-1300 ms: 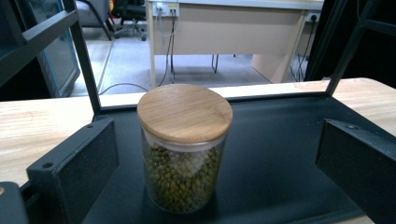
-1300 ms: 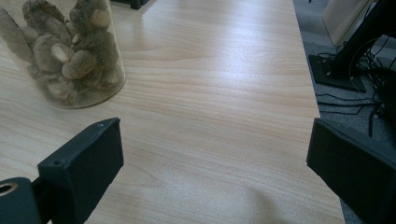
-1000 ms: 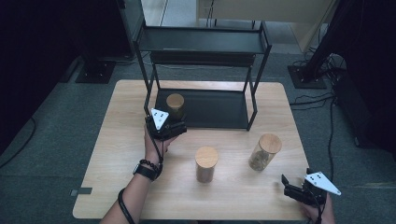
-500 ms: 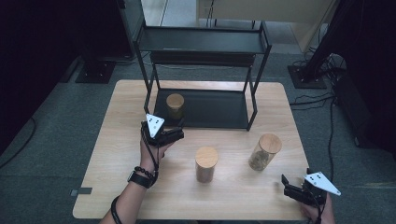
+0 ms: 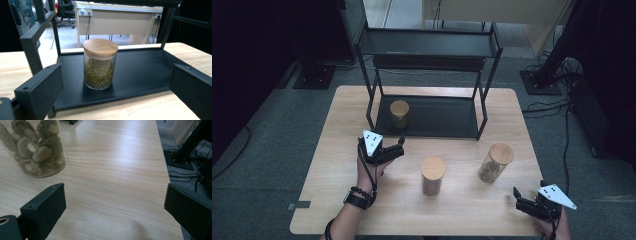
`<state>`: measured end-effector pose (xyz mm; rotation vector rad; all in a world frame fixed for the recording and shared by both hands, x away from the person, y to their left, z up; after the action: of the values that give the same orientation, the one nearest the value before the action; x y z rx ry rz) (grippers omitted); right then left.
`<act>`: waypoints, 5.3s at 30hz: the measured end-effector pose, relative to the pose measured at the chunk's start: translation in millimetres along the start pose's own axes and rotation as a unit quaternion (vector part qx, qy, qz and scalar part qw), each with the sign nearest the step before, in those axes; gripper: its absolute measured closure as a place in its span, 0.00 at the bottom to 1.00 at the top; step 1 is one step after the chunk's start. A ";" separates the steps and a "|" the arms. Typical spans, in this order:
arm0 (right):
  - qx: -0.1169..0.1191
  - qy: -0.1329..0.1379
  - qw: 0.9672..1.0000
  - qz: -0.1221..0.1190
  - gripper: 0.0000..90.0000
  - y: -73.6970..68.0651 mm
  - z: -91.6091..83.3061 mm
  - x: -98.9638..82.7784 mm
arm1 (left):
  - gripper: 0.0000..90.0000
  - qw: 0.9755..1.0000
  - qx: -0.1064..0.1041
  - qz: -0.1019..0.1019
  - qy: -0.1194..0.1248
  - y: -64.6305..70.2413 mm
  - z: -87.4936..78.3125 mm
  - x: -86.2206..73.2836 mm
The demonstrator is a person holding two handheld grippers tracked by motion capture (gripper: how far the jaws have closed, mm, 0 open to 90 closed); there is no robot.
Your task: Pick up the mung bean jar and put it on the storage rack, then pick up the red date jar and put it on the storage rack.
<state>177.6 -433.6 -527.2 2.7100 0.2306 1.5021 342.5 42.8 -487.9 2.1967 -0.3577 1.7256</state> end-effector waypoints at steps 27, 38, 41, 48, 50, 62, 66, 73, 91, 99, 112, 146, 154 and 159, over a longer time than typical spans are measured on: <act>-0.001 0.000 1.000 0.003 0.04 0.2 -0.1 0.0 | 0.00 1.000 0.009 -0.002 -0.008 -15.7 -28.4 -24.2; -0.002 -0.001 1.000 0.003 0.04 0.5 0.0 0.0 | 0.00 1.000 0.015 -0.002 -0.011 -22.9 -38.3 -31.7; -0.001 -0.001 1.000 0.004 0.04 0.5 -0.1 0.0 | 0.00 1.000 0.015 -0.001 -0.012 -24.6 -41.3 -33.4; -0.002 -0.001 1.000 0.003 0.04 0.4 -0.1 0.0 | 0.00 1.000 0.018 -0.004 -0.012 -28.8 -48.2 -37.7; -0.003 -0.001 1.000 0.003 0.04 0.3 -0.1 0.0 | 0.00 1.000 0.019 -0.005 -0.013 -30.1 -50.0 -38.7; -0.004 0.000 1.000 0.002 0.04 0.2 0.0 0.0 | 0.00 1.000 0.020 -0.006 -0.011 -34.8 -59.1 -42.4; -0.004 0.000 1.000 0.002 0.04 0.2 -0.1 0.0 | 0.00 1.000 0.023 -0.010 -0.013 -37.5 -62.6 -45.3; -0.005 0.001 1.000 0.000 0.04 0.1 -0.2 -0.1 | 0.00 0.999 0.028 -0.013 -0.015 -41.8 -68.9 -49.9; -0.006 0.000 1.000 -0.006 0.04 -1.5 -0.3 -0.2 | 0.00 0.999 0.024 -0.002 -0.025 -52.9 -101.2 -61.4; -0.008 0.000 1.000 -0.008 0.04 -2.0 -0.3 -0.3 | 0.00 0.999 0.037 -0.009 -0.026 -66.5 -111.5 -62.6; -0.018 0.000 1.000 -0.015 0.04 -3.6 -0.6 -0.4 | 0.00 0.999 0.041 0.005 -0.032 -81.7 -117.6 -62.6; -0.048 0.051 0.997 0.011 0.04 -1.3 -9.1 0.8 | 0.00 0.998 0.026 -0.046 -0.039 -109.7 -131.6 -63.9; -0.069 0.075 0.994 0.040 0.04 1.0 -20.3 15.1 | 0.00 0.998 0.023 -0.052 -0.042 -111.3 -131.4 -63.9; -0.068 0.074 0.994 0.037 0.04 -3.8 -25.1 17.8 | 0.00 0.997 0.023 -0.056 -0.042 -112.0 -131.2 -63.9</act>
<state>165.2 -428.4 -499.3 2.5310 0.0298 1.6747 254.0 197.8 -532.6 2.2811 -0.2135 1.6014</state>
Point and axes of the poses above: each handheld gripper's, and its own axes: z roughly forward along the jaws, x roughly out of its top, y roughly to its right, the point moved 2 cm from there along z, roughly forward along the jaws, and after that the axes turned 1 degree about -x, right-handed, at the moved point
